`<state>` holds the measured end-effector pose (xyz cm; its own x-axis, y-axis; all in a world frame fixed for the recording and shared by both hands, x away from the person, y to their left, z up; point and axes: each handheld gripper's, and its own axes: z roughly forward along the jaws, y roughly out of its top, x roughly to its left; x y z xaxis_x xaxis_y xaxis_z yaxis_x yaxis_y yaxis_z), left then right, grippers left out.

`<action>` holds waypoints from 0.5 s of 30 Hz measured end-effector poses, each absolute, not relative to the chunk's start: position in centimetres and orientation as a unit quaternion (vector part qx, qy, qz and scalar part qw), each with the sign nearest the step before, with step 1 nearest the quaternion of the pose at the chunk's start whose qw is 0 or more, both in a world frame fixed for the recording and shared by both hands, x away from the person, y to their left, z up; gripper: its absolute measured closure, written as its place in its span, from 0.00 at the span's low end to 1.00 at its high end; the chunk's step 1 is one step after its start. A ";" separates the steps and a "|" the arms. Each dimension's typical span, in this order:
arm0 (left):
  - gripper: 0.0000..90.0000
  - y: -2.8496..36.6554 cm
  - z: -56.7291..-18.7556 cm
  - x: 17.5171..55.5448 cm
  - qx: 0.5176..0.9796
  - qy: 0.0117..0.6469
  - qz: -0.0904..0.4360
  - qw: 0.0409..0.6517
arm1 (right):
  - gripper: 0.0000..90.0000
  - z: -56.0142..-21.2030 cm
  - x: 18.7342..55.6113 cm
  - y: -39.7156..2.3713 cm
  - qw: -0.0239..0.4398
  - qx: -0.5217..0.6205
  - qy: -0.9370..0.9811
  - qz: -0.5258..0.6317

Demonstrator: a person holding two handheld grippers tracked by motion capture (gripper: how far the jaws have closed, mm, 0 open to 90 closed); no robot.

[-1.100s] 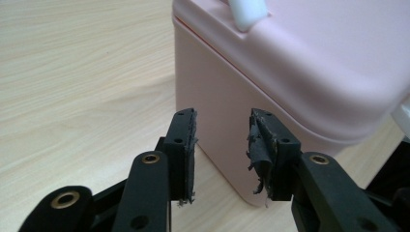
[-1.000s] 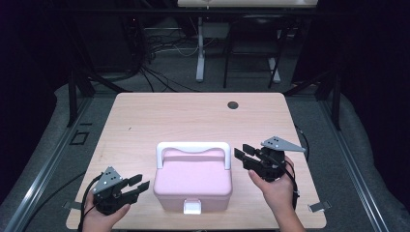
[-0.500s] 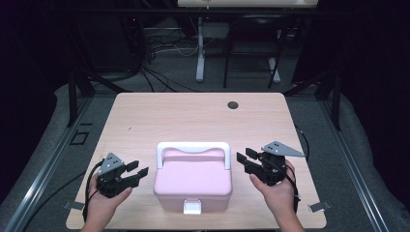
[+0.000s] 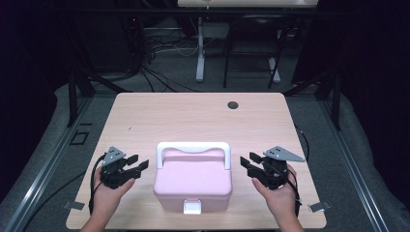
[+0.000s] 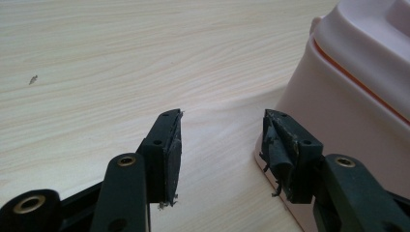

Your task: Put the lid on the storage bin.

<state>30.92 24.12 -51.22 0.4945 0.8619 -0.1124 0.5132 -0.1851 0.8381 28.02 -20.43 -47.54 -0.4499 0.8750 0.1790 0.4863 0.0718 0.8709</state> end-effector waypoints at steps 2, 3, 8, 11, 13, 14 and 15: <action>0.55 24.0 -51.3 31.1 0.743 0.464 0.197 0.440 | 0.64 -47.9 28.0 -20.4 0.203 0.484 0.704 0.479; 0.55 24.0 -51.3 31.1 0.743 0.464 0.197 0.440 | 0.64 -48.0 28.0 -20.4 0.205 0.484 0.705 0.476; 0.55 23.6 -51.8 31.2 0.745 0.461 0.195 0.441 | 0.63 -48.8 27.9 -20.3 0.209 0.485 0.708 0.469; 0.55 23.8 -52.0 31.1 0.747 0.463 0.193 0.437 | 0.63 -49.2 27.8 -20.4 0.210 0.486 0.706 0.470; 0.55 23.8 -52.3 31.0 0.745 0.464 0.194 0.439 | 0.63 -49.3 27.7 -20.5 0.212 0.488 0.705 0.469; 0.55 23.9 -52.3 31.0 0.744 0.466 0.193 0.439 | 0.63 -49.4 27.7 -20.5 0.212 0.488 0.704 0.470; 0.55 23.9 -52.3 31.0 0.744 0.466 0.193 0.439 | 0.63 -49.4 27.7 -20.5 0.212 0.488 0.704 0.470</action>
